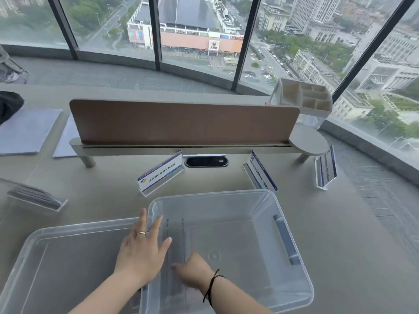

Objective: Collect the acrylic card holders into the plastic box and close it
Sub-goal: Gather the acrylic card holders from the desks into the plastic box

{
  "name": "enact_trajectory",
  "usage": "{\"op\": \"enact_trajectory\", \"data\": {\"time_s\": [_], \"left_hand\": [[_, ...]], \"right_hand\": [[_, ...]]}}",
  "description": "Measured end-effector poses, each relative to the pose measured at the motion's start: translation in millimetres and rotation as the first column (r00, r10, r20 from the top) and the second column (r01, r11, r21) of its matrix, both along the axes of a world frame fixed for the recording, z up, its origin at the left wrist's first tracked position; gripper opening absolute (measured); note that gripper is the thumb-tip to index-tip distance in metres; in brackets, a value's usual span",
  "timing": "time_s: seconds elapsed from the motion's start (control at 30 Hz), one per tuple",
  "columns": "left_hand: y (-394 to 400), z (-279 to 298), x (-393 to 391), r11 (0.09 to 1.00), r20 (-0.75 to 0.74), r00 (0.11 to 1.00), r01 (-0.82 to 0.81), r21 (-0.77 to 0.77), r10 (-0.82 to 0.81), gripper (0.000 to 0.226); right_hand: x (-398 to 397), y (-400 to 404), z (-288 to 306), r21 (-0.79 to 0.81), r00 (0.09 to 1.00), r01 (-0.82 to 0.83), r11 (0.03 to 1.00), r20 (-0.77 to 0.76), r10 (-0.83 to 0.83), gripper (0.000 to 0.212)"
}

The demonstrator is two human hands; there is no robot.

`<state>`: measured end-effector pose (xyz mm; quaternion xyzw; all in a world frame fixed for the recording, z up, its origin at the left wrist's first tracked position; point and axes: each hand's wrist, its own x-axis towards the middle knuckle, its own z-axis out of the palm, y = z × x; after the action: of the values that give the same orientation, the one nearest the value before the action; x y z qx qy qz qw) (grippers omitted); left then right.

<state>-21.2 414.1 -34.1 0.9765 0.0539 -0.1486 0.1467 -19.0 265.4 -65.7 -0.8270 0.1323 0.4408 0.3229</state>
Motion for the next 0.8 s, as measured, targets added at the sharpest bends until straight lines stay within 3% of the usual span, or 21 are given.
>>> {"op": "enact_trajectory", "data": {"time_s": [0.1,0.17,0.23,0.3,0.4,0.47,0.57,0.8], "left_hand": [[-16,16,19,0.999,0.078,0.997,-0.025,0.027,0.023,0.073],[-35,31,42,1.000,0.159,0.987,-0.025,-0.007,0.025,0.072],[-57,45,71,0.999,0.231,0.973,0.008,-0.037,0.001,0.070],[-82,56,104,0.998,0.271,0.962,0.039,-0.044,-0.025,0.067],[-123,66,153,0.996,0.273,0.958,0.093,-0.015,-0.085,0.063],[-154,66,186,0.987,0.251,0.955,0.156,0.023,-0.157,0.061],[-202,57,226,0.964,0.188,0.946,0.258,0.063,-0.266,0.061],[-283,9,287,0.851,0.040,0.861,0.494,0.178,-0.507,0.070]], "right_hand": [[23,-34,29,-0.022,0.987,-0.112,0.993,0.116,0.114,0.080],[46,-65,54,0.063,0.972,-0.107,0.992,0.215,0.092,0.066],[76,-100,81,0.276,0.951,0.039,0.960,0.286,-0.121,0.031],[114,-146,97,0.368,0.858,0.208,0.906,0.376,-0.350,0.017],[173,-217,99,0.188,0.682,0.343,0.920,0.624,-0.382,0.019],[206,-254,80,-0.009,0.718,0.367,0.930,0.638,-0.277,0.037],[238,-283,37,-0.233,0.875,0.236,0.943,0.474,-0.102,0.051],[275,-304,-39,-0.158,0.935,-0.093,0.983,0.325,0.140,0.029]]}}
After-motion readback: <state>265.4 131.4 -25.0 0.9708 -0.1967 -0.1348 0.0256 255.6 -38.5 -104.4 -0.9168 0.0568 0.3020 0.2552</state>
